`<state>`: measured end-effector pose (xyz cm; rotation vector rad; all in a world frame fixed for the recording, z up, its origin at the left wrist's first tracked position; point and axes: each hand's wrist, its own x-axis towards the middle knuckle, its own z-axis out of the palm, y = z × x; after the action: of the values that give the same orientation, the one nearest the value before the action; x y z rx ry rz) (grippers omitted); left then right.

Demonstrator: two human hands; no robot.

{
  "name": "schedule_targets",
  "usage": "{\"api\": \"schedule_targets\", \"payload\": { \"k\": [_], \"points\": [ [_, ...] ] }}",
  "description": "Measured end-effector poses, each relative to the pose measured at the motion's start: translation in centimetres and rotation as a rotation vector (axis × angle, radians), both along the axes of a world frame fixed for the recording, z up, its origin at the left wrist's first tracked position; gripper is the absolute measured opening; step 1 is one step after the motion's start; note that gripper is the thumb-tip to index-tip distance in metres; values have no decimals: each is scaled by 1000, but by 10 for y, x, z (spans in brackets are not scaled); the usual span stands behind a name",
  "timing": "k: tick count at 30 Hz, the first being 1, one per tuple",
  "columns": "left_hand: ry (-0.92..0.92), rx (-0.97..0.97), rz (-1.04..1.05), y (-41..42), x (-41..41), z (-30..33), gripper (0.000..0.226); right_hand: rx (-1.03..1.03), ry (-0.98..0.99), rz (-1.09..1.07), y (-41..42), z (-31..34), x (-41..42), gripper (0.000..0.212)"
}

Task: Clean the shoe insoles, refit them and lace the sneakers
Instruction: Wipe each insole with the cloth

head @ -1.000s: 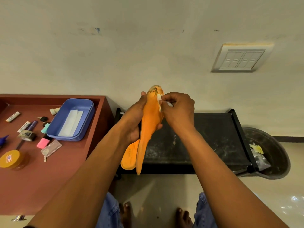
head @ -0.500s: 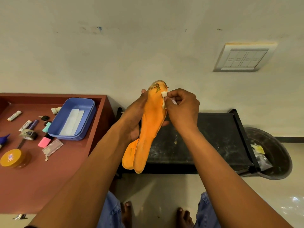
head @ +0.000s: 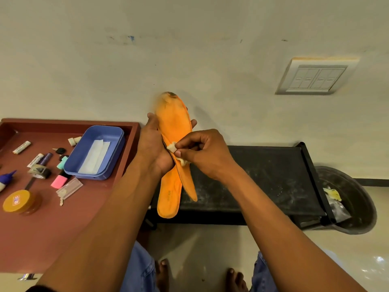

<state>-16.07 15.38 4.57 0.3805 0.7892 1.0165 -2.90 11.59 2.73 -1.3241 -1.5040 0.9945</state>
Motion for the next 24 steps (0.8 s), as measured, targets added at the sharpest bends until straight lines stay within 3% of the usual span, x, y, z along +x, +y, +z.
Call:
{"api": "schedule_targets", "payload": {
  "k": [9, 20, 24],
  "points": [
    [89, -21, -105, -15, 27, -3, 79, 192, -58, -321, 4, -3, 0, 12],
    [-104, -8, 64, 5, -3, -6, 77, -12, -64, 56, 1, 5, 0, 13],
    [-121, -14, 105, 6, -3, -8, 78, 19, -63, 34, -1, 4, 0, 11]
  ]
}}
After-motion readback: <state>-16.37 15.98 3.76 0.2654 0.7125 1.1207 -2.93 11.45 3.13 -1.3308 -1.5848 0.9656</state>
